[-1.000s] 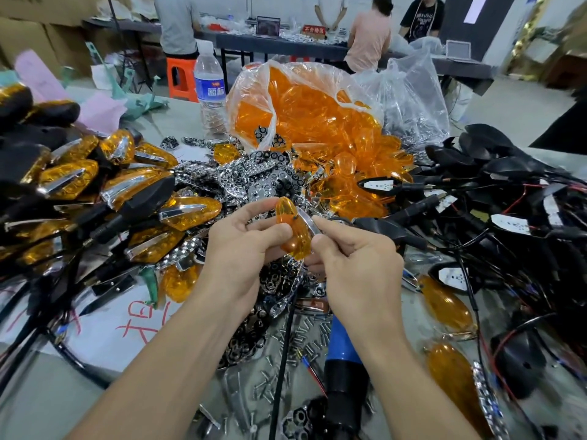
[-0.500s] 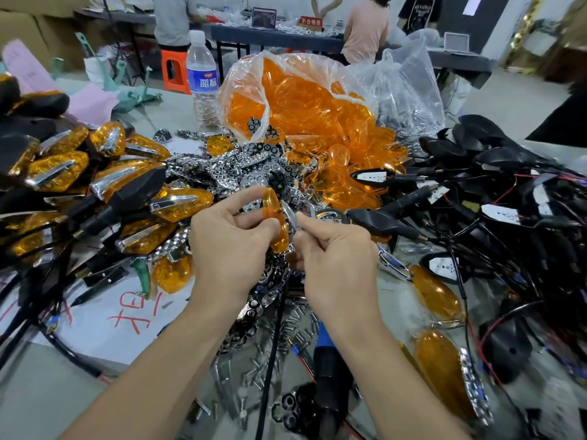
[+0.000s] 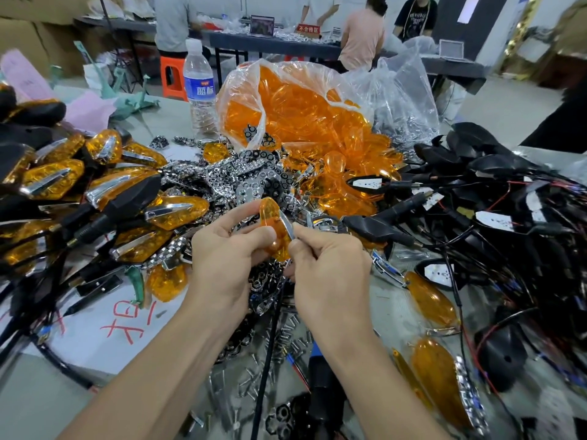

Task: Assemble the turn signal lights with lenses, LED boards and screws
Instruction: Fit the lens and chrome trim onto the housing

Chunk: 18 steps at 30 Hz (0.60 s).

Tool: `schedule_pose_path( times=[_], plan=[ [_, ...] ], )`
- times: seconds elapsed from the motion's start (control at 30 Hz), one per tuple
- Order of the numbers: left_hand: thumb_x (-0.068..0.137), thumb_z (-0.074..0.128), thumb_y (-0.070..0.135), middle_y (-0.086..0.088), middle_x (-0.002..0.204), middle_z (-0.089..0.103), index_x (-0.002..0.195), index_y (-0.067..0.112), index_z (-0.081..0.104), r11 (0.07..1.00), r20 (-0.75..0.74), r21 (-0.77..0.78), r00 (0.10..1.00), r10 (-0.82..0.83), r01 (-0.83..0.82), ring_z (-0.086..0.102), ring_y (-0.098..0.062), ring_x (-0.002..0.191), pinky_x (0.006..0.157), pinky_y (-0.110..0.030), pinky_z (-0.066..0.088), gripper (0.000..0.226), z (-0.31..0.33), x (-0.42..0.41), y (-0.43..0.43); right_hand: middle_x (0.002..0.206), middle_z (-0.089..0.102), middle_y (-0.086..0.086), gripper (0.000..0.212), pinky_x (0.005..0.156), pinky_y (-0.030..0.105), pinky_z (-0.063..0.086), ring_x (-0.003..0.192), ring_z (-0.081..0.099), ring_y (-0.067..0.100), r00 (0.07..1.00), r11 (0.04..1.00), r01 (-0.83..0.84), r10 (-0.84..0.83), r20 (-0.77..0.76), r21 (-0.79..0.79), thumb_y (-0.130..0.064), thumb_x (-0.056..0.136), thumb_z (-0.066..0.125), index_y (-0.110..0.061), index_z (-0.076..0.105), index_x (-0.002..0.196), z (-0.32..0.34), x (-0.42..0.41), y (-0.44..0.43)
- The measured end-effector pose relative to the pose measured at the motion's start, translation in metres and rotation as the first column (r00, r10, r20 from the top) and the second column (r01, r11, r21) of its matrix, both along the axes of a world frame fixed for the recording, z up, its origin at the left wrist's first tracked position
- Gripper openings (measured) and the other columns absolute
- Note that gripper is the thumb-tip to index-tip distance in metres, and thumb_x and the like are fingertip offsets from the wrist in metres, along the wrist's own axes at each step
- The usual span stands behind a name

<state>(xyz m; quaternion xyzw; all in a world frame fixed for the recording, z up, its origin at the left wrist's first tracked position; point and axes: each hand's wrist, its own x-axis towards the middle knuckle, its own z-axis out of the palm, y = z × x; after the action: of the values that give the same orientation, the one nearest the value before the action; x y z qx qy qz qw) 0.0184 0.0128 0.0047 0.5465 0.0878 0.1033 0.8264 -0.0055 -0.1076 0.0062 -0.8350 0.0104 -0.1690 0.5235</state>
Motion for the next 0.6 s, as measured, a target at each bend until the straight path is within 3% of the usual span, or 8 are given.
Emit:
schedule_pose_path(
  times=[0.17, 0.23, 0.3, 0.37, 0.43, 0.47, 0.53, 0.6],
  plan=[
    [0.081, 0.079, 0.005, -0.007, 0.09, 0.08, 0.089, 0.016, 0.082, 0.998, -0.047, -0.037, 0.998, -0.048, 0.047, 0.074, -0.016, 0.074, 0.062, -0.022, 0.058, 0.013, 0.002, 0.005, 0.0, 0.063, 0.061, -0.007, 0.025, 0.065, 0.035, 0.051, 0.063, 0.051, 0.019, 0.997, 0.992, -0.07, 0.074, 0.033, -0.106, -0.023, 0.1, 0.063, -0.035, 0.077, 0.116, 0.003, -0.003, -0.001],
    [0.076, 0.081, 0.011, -0.005, 0.087, 0.079, 0.081, 0.016, 0.082, 0.995, -0.067, -0.043, 0.994, -0.091, 0.088, 0.072, -0.017, 0.076, 0.066, -0.025, 0.059, 0.007, 0.004, 0.008, 0.002, 0.076, 0.072, -0.009, 0.026, 0.072, 0.031, 0.049, 0.069, 0.052, 0.011, 0.995, 0.984, -0.083, 0.09, 0.04, -0.156, -0.026, 0.099, 0.065, -0.037, 0.077, 0.12, 0.004, -0.005, 0.0],
    [0.067, 0.081, 0.013, -0.005, 0.085, 0.079, 0.084, 0.014, 0.077, 0.994, -0.052, -0.06, 0.994, -0.092, 0.089, 0.072, -0.018, 0.078, 0.073, -0.029, 0.059, 0.017, 0.005, 0.009, 0.006, 0.092, 0.079, -0.012, 0.025, 0.074, 0.03, 0.052, 0.077, 0.064, 0.011, 0.995, 0.982, -0.056, 0.07, 0.068, -0.181, -0.028, 0.097, 0.068, -0.04, 0.077, 0.117, 0.006, -0.007, 0.001],
    [0.062, 0.08, 0.013, -0.004, 0.082, 0.077, 0.084, 0.014, 0.074, 0.991, -0.006, -0.103, 0.996, -0.089, 0.088, 0.072, -0.016, 0.075, 0.07, -0.029, 0.059, 0.022, 0.007, 0.008, 0.009, 0.109, 0.078, -0.013, 0.02, 0.081, 0.031, 0.055, 0.093, 0.07, 0.008, 0.992, 0.98, -0.003, 0.029, 0.126, -0.2, -0.028, 0.095, 0.071, -0.04, 0.08, 0.108, 0.007, -0.007, 0.0],
    [0.065, 0.078, 0.013, -0.004, 0.083, 0.076, 0.087, 0.012, 0.072, 0.985, 0.042, -0.145, 0.995, -0.091, 0.096, 0.073, -0.015, 0.073, 0.066, -0.027, 0.059, 0.023, 0.01, 0.006, 0.011, 0.127, 0.073, -0.014, 0.021, 0.096, 0.034, 0.056, 0.11, 0.066, -0.006, 0.991, 0.997, 0.006, 0.004, 0.132, -0.078, -0.025, 0.091, 0.075, -0.037, 0.081, 0.107, 0.01, -0.006, -0.001],
    [0.067, 0.076, 0.012, -0.003, 0.083, 0.076, 0.09, 0.011, 0.071, 0.981, 0.061, -0.162, 0.993, -0.097, 0.106, 0.073, -0.015, 0.074, 0.066, -0.027, 0.06, 0.023, 0.012, 0.006, 0.012, 0.126, 0.073, -0.015, 0.031, 0.096, 0.035, 0.058, 0.109, 0.065, -0.01, 0.996, 0.998, -0.023, 0.018, 0.086, 0.055, -0.023, 0.089, 0.077, -0.036, 0.078, 0.117, 0.01, -0.004, -0.002],
    [0.07, 0.073, 0.012, -0.001, 0.081, 0.076, 0.089, 0.012, 0.07, 0.972, 0.089, -0.2, 0.99, -0.109, 0.125, 0.073, -0.014, 0.072, 0.066, -0.028, 0.061, 0.019, 0.015, 0.005, 0.012, 0.112, 0.078, -0.011, 0.058, 0.087, 0.037, 0.063, 0.101, 0.073, 0.002, 0.986, 0.914, -0.147, 0.167, -0.02, 0.378, -0.019, 0.086, 0.08, -0.033, 0.064, 0.14, 0.011, -0.001, -0.006],
    [0.071, 0.072, 0.012, 0.0, 0.079, 0.076, 0.082, 0.016, 0.073, 0.963, 0.087, -0.234, 0.989, -0.118, 0.135, 0.073, -0.013, 0.07, 0.067, -0.026, 0.061, 0.012, 0.018, 0.003, 0.012, 0.1, 0.08, -0.006, 0.068, 0.083, 0.041, 0.064, 0.093, 0.078, 0.017, 0.957, 0.844, -0.249, 0.289, -0.012, 0.475, -0.017, 0.083, 0.082, -0.032, 0.058, 0.145, 0.013, 0.0, -0.01]
  ],
)
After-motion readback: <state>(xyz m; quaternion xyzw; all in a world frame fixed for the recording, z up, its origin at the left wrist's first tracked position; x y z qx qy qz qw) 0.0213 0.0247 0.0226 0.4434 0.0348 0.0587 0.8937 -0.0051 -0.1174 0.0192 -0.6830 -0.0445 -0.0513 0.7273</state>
